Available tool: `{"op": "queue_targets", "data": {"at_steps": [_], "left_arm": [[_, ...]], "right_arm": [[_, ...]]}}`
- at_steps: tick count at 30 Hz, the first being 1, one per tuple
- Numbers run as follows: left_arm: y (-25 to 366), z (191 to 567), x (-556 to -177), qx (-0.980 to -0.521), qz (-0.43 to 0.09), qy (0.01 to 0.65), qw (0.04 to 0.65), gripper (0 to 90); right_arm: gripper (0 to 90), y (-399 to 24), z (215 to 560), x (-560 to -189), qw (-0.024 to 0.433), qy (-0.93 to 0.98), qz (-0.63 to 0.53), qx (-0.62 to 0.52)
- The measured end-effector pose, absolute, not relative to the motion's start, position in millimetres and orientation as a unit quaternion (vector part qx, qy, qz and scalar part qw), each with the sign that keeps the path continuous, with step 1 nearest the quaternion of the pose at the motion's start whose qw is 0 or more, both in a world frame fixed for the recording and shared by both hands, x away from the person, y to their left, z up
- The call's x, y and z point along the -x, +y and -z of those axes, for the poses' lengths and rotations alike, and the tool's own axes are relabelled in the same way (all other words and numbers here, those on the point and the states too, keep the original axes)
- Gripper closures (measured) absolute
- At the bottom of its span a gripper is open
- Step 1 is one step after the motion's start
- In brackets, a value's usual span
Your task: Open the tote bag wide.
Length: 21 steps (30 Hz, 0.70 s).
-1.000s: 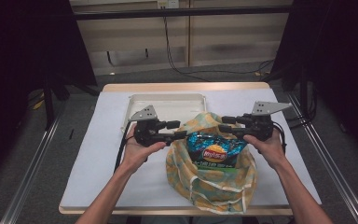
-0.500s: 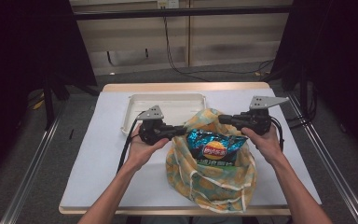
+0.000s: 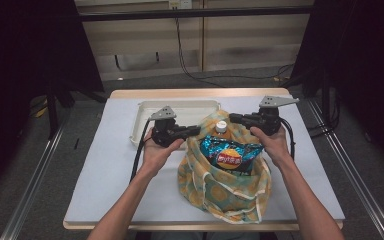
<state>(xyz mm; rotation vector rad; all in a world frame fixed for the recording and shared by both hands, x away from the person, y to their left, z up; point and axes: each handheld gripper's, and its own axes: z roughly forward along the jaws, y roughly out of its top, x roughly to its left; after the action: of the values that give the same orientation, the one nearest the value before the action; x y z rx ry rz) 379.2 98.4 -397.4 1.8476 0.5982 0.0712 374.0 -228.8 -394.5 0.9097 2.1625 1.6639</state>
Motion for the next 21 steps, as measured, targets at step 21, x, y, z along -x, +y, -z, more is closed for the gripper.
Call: {"op": "queue_targets", "data": {"at_steps": [21], "left_arm": [[92,438,-360,-0.840,-0.019,0.235,0.488,88.9]], "right_arm": [[90.0,-229,425,-357,0.123,0.763,-0.547,-0.323]]}}
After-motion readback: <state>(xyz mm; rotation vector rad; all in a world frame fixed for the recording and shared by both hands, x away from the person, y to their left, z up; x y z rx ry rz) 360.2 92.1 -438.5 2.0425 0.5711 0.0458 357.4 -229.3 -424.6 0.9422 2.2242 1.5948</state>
